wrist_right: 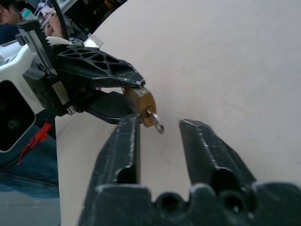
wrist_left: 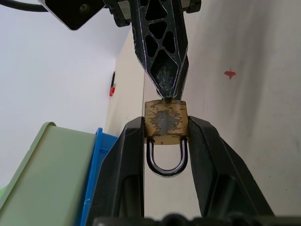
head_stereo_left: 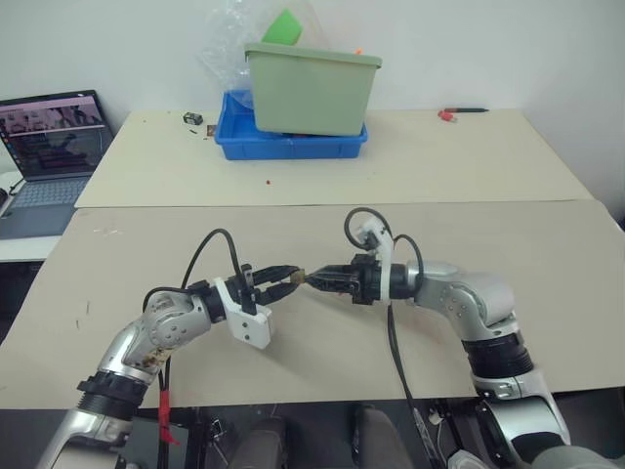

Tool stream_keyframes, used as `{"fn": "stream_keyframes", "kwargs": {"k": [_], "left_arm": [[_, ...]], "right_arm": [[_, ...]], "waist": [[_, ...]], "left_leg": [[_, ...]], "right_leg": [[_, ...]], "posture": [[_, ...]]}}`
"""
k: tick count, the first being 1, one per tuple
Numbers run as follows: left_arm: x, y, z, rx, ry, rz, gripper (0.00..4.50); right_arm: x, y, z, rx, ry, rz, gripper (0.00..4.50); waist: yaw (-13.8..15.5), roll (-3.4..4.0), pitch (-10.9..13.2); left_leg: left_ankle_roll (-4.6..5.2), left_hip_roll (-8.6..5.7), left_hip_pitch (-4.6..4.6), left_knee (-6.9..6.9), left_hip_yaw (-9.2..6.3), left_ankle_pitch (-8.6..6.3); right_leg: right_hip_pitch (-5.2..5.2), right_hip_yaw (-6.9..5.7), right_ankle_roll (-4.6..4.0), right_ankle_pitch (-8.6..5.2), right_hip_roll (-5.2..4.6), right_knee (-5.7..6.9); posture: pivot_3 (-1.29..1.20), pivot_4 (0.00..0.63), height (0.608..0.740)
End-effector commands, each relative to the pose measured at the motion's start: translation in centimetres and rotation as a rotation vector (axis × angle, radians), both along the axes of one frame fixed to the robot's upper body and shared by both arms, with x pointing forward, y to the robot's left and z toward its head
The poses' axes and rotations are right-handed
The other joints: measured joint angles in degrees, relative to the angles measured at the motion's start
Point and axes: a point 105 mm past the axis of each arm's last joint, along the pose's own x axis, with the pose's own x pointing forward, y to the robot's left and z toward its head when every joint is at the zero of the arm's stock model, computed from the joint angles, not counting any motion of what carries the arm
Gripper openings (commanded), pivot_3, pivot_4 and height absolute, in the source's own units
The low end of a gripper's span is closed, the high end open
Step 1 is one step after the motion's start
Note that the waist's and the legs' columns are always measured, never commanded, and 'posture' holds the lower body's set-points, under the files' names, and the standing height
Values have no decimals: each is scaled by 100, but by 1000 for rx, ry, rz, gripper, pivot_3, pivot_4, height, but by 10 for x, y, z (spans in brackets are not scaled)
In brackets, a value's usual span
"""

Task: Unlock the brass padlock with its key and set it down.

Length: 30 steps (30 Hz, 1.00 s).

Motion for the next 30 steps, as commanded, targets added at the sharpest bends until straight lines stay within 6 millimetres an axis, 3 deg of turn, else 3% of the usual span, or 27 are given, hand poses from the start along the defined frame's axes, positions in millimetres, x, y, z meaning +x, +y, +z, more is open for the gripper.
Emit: {"fn": "stream_keyframes", "kwargs": {"k": [1,11,22,30], "left_arm": [[-5,-4,12,-34,-46,-30,816],[-6,-4,13,-37,-47,-34,816],[-6,-7,13,-43,-48,-33,816],[-7,-7,13,-50,-47,-28,816]], "right_arm": [[-2,2,9,19,-27,8,39],[-3,6,13,61,22,17,16],[27,5,-5,112,498,-120,16],[37,0,-10,62,493,-171,16]], "waist": [[2,0,0],[3,0,0],[-14,3,0],[-16,4,0]], "left_leg": [[0,0,0,0,0,0],[0,0,0,0,0,0],[-1,2,0,-4,0,0],[0,2,-5,-10,0,0]], "right_leg": [[0,0,0,0,0,0],[-1,0,0,0,0,0],[-5,0,-2,1,1,5],[-5,-4,-1,2,1,7]], "posture": [[0,150,740],[0,150,740],[0,150,740],[0,150,740]]}}
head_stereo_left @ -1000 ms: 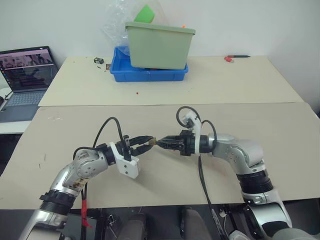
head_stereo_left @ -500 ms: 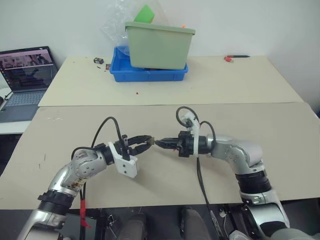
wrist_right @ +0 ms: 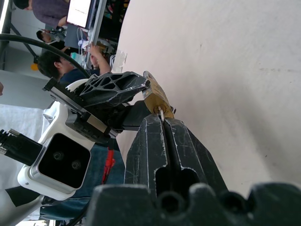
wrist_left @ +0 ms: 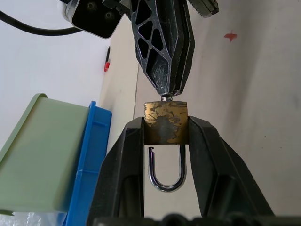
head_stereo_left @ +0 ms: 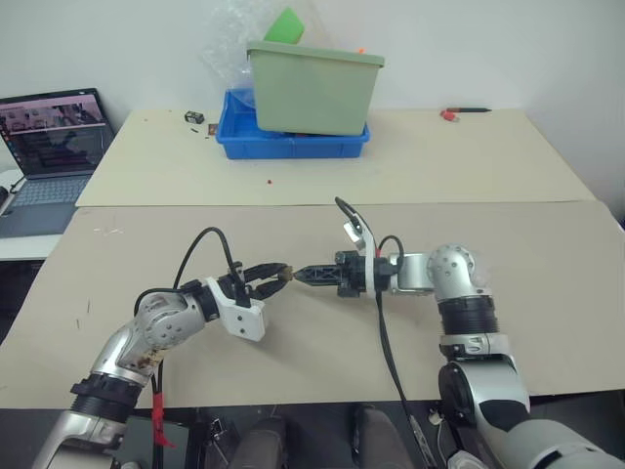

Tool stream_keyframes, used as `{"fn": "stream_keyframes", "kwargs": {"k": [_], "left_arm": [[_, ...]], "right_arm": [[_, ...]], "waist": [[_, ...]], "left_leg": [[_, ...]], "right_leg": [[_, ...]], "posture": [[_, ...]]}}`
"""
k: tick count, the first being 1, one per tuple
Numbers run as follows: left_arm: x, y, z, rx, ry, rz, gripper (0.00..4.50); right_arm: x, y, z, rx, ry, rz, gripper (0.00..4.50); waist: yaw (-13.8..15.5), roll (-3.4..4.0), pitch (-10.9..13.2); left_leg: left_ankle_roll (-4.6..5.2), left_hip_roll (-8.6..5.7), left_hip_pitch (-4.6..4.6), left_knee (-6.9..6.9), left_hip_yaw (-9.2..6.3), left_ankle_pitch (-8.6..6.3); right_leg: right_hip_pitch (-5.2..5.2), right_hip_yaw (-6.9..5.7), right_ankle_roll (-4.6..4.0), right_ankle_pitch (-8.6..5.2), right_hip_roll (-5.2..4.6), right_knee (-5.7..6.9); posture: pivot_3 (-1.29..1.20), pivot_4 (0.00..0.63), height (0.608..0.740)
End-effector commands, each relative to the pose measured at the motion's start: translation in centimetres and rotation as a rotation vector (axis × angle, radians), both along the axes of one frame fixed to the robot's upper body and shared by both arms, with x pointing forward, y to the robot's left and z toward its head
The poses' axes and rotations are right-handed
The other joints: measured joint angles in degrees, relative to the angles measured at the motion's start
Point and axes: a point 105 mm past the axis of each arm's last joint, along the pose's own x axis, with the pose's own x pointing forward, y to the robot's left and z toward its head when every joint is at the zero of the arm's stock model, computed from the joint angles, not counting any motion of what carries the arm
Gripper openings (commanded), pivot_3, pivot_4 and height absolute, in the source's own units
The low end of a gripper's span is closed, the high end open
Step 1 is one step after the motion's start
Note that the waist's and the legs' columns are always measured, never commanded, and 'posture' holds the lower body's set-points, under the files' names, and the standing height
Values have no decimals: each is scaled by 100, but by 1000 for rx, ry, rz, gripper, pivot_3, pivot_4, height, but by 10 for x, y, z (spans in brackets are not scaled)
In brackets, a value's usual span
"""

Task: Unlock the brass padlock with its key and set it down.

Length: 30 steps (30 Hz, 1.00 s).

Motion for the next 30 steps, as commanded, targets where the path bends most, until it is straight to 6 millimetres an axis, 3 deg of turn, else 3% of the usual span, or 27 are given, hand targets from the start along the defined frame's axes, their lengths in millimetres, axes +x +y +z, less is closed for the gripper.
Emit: {"fn": "stream_keyframes", "kwargs": {"k": [1,8,9,10,18,22,30], "left_arm": [[-16,-21,21,-59,-91,-117,816],[-16,-21,21,-61,-87,-114,816],[-17,-21,20,-61,-86,-114,816],[-17,-21,20,-62,-84,-114,816],[-18,-21,20,-64,-77,-112,816],[-18,-21,20,-62,-73,-110,816],[-17,-20,20,-60,-67,-113,816]], "right_arm": [[18,-13,-1,-110,-96,-103,16],[26,-17,5,-152,-237,-153,16],[25,-18,5,-153,-241,-152,622],[24,-18,7,-142,-243,-148,786],[14,-26,20,-102,-306,-116,3618],[3,-28,31,-45,-328,-73,3618],[-8,-17,33,-11,-321,-29,3618]], "waist": [[-4,0,0],[-30,1,0],[-29,1,0],[-27,1,0],[-12,1,0],[-22,1,0],[-17,0,0]], "left_leg": [[0,0,0,0,0,0],[-1,0,1,0,0,1],[-1,0,1,0,0,1],[-1,0,1,0,0,1],[-1,0,0,0,0,1],[-1,2,1,0,0,1],[-1,3,2,1,0,1]], "right_leg": [[0,0,0,0,0,0],[-1,0,0,0,0,0],[-1,0,0,0,0,0],[0,0,0,0,0,0],[-1,0,0,0,0,-2],[-1,0,0,0,1,-3],[0,0,0,0,1,-4]], "posture": [[0,150,740],[0,150,740],[0,150,740],[0,150,740],[0,150,740],[0,150,740],[0,150,740]]}}
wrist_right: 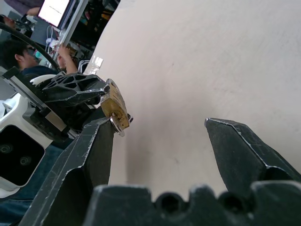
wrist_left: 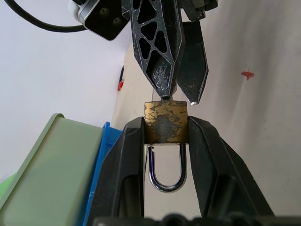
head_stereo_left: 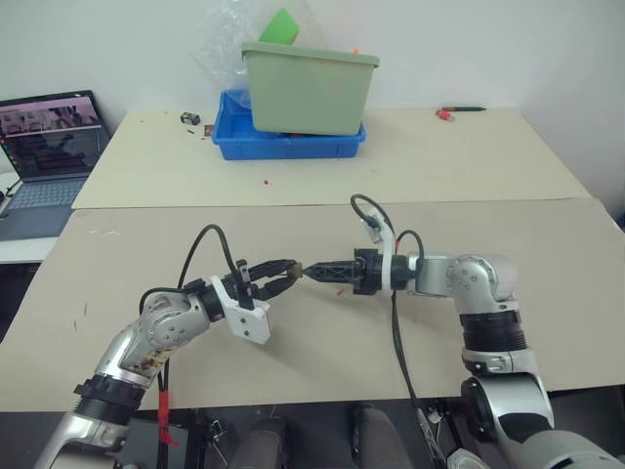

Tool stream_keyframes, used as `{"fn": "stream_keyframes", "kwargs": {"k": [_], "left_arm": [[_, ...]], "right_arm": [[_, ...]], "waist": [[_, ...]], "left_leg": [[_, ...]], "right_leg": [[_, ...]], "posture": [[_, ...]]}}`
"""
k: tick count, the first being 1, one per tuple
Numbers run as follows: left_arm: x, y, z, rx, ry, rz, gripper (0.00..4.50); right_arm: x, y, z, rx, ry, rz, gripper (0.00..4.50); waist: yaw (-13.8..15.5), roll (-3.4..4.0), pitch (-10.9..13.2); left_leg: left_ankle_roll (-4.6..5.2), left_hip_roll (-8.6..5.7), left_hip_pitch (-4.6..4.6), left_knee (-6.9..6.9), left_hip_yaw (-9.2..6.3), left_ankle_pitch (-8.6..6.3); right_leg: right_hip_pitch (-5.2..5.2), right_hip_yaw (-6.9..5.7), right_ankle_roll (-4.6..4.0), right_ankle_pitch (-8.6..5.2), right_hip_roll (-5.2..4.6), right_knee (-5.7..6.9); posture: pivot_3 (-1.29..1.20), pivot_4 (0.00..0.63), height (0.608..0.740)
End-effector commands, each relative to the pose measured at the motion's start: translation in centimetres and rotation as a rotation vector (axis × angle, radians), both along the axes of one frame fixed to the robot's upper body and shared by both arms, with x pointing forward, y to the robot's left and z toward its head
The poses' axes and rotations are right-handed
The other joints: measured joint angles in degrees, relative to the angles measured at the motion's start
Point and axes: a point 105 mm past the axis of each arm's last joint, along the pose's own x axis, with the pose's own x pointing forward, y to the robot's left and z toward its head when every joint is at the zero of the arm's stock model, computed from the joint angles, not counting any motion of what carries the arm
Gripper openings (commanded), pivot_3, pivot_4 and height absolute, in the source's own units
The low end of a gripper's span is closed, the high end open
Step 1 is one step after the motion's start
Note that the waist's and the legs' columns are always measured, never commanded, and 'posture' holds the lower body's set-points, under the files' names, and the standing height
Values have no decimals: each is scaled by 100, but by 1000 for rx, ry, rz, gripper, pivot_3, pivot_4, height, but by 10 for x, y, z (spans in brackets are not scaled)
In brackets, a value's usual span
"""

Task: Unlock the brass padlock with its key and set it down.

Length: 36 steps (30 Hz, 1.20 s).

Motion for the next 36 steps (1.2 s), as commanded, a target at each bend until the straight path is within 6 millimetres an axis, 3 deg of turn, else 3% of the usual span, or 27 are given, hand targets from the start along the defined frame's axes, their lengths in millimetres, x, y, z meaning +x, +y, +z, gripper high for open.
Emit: {"fn": "stream_keyframes", "kwargs": {"k": [1,11,22,36], "left_arm": [[-7,-7,5,7,-25,-55,816],[-6,-6,5,9,-15,-51,816],[-9,-7,4,7,1,-55,816],[-9,-7,5,9,2,-55,816]], "right_arm": [[-3,5,21,58,-65,19,3618],[-3,5,28,79,-79,24,3618],[-17,11,39,111,-87,83,3618],[-18,12,17,65,-57,67,3618]], "waist": [[1,0,0],[12,0,0],[17,0,0],[16,0,0]], "left_leg": [[0,0,0,0,0,0],[0,0,0,0,0,0],[0,1,0,0,0,0],[0,1,0,0,0,0]], "right_leg": [[0,0,0,0,0,0],[0,0,0,0,0,0],[0,0,0,0,2,0],[0,0,0,0,2,0]], "posture": [[0,150,740],[0,150,740],[0,150,740],[0,150,740]]}}
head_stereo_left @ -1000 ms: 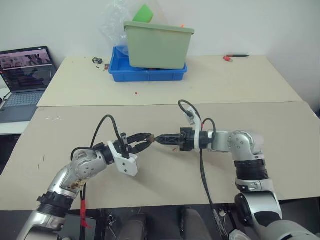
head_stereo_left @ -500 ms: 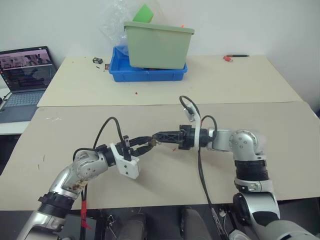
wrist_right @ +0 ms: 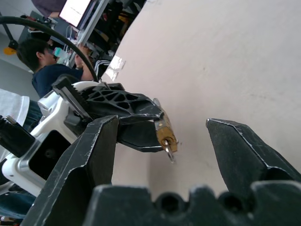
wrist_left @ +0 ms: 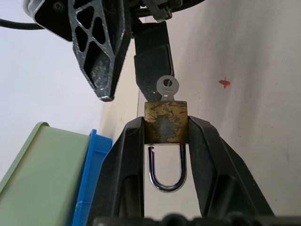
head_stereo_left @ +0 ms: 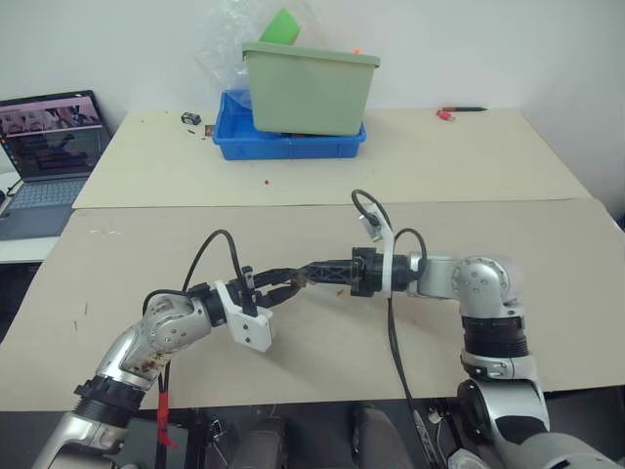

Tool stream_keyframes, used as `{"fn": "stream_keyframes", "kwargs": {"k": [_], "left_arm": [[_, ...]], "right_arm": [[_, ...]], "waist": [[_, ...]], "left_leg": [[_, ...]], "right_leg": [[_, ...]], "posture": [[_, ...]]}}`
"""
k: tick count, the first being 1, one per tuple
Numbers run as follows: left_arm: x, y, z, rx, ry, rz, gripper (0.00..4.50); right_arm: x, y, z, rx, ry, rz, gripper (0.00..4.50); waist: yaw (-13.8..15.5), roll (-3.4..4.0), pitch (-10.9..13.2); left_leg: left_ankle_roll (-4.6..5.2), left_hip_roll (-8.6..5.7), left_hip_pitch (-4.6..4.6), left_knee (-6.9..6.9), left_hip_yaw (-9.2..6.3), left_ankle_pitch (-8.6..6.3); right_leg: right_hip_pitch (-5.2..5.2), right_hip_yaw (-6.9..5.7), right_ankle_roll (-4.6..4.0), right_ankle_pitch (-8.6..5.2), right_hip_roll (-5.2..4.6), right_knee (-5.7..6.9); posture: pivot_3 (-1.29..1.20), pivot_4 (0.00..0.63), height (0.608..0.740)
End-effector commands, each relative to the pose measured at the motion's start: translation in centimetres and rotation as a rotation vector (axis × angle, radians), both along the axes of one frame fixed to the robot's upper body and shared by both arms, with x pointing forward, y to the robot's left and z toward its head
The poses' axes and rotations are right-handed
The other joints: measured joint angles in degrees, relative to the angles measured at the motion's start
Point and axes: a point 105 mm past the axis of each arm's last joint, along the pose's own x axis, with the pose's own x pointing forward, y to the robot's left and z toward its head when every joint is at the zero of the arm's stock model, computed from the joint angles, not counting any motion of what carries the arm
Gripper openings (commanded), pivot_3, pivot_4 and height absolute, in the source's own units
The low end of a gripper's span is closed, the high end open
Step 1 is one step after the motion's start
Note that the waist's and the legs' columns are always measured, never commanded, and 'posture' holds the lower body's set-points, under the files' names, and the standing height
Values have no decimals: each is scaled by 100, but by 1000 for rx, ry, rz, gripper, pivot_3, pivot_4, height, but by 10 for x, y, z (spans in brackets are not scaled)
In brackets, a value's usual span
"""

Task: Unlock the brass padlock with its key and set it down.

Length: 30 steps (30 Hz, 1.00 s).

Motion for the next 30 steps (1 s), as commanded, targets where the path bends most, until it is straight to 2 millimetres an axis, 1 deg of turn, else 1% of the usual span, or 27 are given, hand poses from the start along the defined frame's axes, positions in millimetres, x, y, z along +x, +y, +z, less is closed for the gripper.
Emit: {"fn": "stream_keyframes", "kwargs": {"k": [1,9,19,21,22,24,25,26,27,29,30], "left_arm": [[-3,-3,12,-28,-34,-19,816],[-3,-2,12,-29,-31,-15,816],[-2,-1,14,-31,-39,-9,816],[-2,-1,15,-33,-41,-8,816],[-3,-1,15,-34,-42,-8,816],[-3,-2,15,-35,-44,-10,816],[-3,-2,15,-35,-44,-10,816],[-3,-2,16,-36,-45,-11,816],[-3,-2,16,-38,-46,-12,816],[-4,-2,16,-40,-47,-13,816],[-4,-2,16,-40,-47,-14,816]], "right_arm": [[-4,7,6,18,-40,23,3618],[-2,14,4,18,-41,29,3618],[-1,17,2,12,-49,33,3618],[-1,18,1,12,-50,35,3100],[-2,18,1,12,-50,36,2944],[-1,18,1,13,-50,35,2249],[-1,18,1,13,-50,34,2045],[-1,18,1,14,-50,32,1432],[0,18,1,13,-51,31,1200],[0,18,1,14,-51,31,494],[0,18,1,14,-51,31,229]], "waist": [[-7,0,0],[3,0,0],[-1,0,0],[-1,0,0],[-1,0,0],[-1,0,0],[-1,0,0],[-1,0,0],[-1,0,0],[-4,0,0],[-4,0,0]], "left_leg": [[0,0,0,0,0,0],[0,1,0,0,0,0],[-1,1,0,0,0,0],[-1,1,0,0,0,0],[-1,1,0,0,0,0],[-1,1,0,0,0,0],[-1,1,0,0,0,0],[-1,1,0,0,0,0],[-1,1,0,0,0,0],[-1,1,0,0,0,0],[-1,1,1,0,0,1]], "right_leg": [[0,0,0,0,0,0],[0,0,0,0,1,0],[0,0,0,0,2,0],[0,0,0,0,1,0],[0,0,0,0,2,0],[0,0,0,0,2,0],[0,0,0,0,2,0],[0,0,0,0,2,0],[0,0,0,0,2,0],[0,0,0,0,2,0],[0,0,0,0,2,0]], "posture": [[0,150,740],[0,150,740],[0,150,740],[0,150,740],[0,150,740],[0,150,740],[0,150,740],[0,150,740],[0,150,740],[0,150,740],[0,150,740]]}}
